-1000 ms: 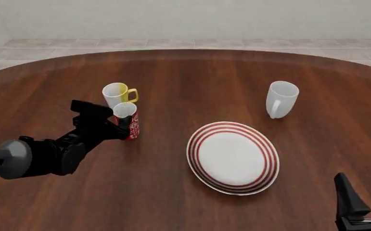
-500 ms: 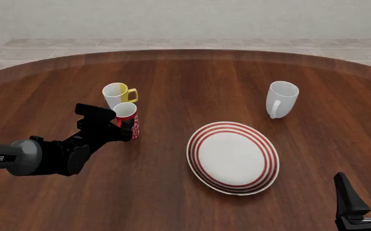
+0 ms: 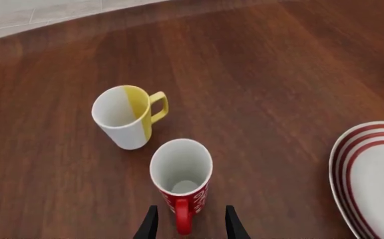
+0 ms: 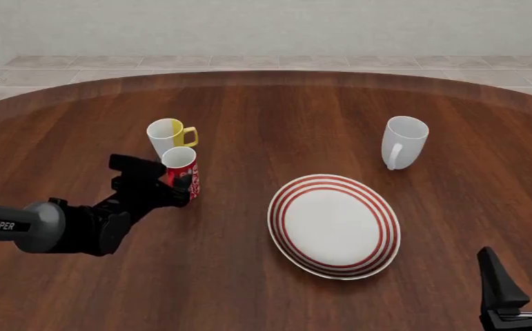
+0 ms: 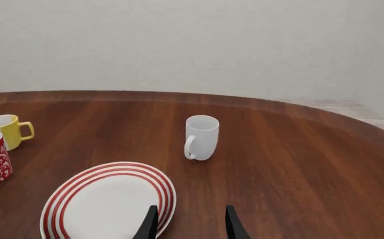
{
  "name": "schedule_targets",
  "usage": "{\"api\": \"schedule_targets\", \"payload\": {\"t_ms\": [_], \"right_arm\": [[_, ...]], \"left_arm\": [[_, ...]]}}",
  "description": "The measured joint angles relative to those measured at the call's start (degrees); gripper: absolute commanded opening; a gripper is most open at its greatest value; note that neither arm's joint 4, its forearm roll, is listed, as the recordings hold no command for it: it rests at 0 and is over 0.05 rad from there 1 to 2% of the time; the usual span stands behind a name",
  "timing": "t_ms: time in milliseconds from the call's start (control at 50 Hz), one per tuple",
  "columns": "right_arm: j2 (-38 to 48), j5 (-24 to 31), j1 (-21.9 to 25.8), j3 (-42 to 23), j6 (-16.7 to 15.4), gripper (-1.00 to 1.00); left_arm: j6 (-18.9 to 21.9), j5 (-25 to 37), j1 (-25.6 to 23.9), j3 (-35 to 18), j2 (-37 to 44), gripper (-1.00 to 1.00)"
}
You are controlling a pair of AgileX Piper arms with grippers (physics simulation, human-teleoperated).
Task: Pick up the red mug and put it on the plate
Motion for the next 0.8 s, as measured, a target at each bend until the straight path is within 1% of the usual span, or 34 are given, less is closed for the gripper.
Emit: {"api": "schedule_targets", "payload": {"t_ms": [380,800], "right_arm": [[-1.05,0.92,0.11,0.05,0.06,1.00],[-0.17,0.38,0.59,0.10,-0.39,1.00]], "left_arm": [[0.21,-1.56,0.35,0.52,1.15,1.00],[-0.01,-3.56,0.69,0.13,4.28,1.00]]}}
